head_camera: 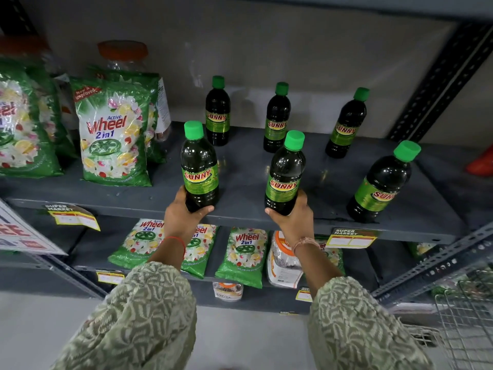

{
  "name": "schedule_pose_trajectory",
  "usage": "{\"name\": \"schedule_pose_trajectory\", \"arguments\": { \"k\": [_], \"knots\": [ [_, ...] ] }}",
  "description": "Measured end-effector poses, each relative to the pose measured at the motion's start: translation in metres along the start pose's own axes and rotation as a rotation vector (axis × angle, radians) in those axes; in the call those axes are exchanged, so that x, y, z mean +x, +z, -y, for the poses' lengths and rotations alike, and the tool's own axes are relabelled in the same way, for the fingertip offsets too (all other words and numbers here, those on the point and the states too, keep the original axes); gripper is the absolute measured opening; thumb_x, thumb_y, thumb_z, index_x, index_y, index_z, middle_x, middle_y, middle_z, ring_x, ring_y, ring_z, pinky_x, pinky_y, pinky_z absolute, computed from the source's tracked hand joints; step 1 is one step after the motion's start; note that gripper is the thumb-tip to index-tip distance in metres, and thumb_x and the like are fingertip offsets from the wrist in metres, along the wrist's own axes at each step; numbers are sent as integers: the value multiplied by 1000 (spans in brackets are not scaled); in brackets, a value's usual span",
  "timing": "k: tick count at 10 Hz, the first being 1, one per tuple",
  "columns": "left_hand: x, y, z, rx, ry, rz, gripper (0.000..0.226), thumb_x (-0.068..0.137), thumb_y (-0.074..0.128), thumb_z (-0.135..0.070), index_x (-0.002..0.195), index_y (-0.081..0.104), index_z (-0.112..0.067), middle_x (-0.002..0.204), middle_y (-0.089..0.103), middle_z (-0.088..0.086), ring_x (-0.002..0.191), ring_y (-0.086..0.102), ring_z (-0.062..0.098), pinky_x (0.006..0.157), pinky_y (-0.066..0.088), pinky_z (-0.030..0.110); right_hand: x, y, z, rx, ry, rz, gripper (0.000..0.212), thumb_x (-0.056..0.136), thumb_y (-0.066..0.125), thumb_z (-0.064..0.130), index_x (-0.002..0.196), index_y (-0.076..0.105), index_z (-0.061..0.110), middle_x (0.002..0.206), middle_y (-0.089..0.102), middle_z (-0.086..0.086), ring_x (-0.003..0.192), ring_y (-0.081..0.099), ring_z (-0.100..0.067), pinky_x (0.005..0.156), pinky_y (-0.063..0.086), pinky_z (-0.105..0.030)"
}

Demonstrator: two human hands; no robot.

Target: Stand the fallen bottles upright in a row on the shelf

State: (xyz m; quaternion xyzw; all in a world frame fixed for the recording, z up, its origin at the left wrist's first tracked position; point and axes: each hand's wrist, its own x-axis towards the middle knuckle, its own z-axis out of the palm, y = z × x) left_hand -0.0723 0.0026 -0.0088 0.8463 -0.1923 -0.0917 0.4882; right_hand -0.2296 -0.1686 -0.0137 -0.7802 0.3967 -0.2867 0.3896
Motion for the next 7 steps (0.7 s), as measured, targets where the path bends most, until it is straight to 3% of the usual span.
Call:
{"name": "schedule_pose_trajectory", "arguments": {
  "k": [3, 5, 6, 7],
  "knots": [
    [-5, -1, -5, 31, 19, 38, 70, 74, 76, -20, 133, 40, -11, 125, 61, 19, 117, 54, 36, 96, 44, 41, -2, -4, 3, 19, 24, 57, 76, 67, 80, 23, 127, 39, 3, 116, 59, -19, 107, 58, -32, 85, 46, -29],
    [-2, -1, -4, 61, -32, 54, 74, 73, 76, -25, 135, 37, -11, 125, 59, 20, 117, 53, 39, 98, 44, 46, -1, -1, -1, 38, 53, 84, 73, 68, 78, 25, 127, 39, 8, 114, 58, -16, 106, 58, -29, 89, 50, -33],
    [-1, 1, -2, 49, -24, 48, 73, 72, 77, -24, 134, 39, -11, 124, 60, 21, 115, 54, 39, 97, 44, 45, 1, 0, -4, 39, 15, 89, 79, 68, 78, 29, 132, 35, 10, 116, 58, -14, 109, 57, -29, 93, 49, -36],
    [0, 0, 4, 35, -10, 67, 90, 69, 79, -25, 142, 26, -14, 134, 53, 20, 124, 48, 38, 104, 41, 48, -7, -3, -3, 184, 53, 76, 101, 68, 79, 23, 145, 14, 12, 133, 50, -14, 124, 48, -27, 105, 40, -37]
  ]
}}
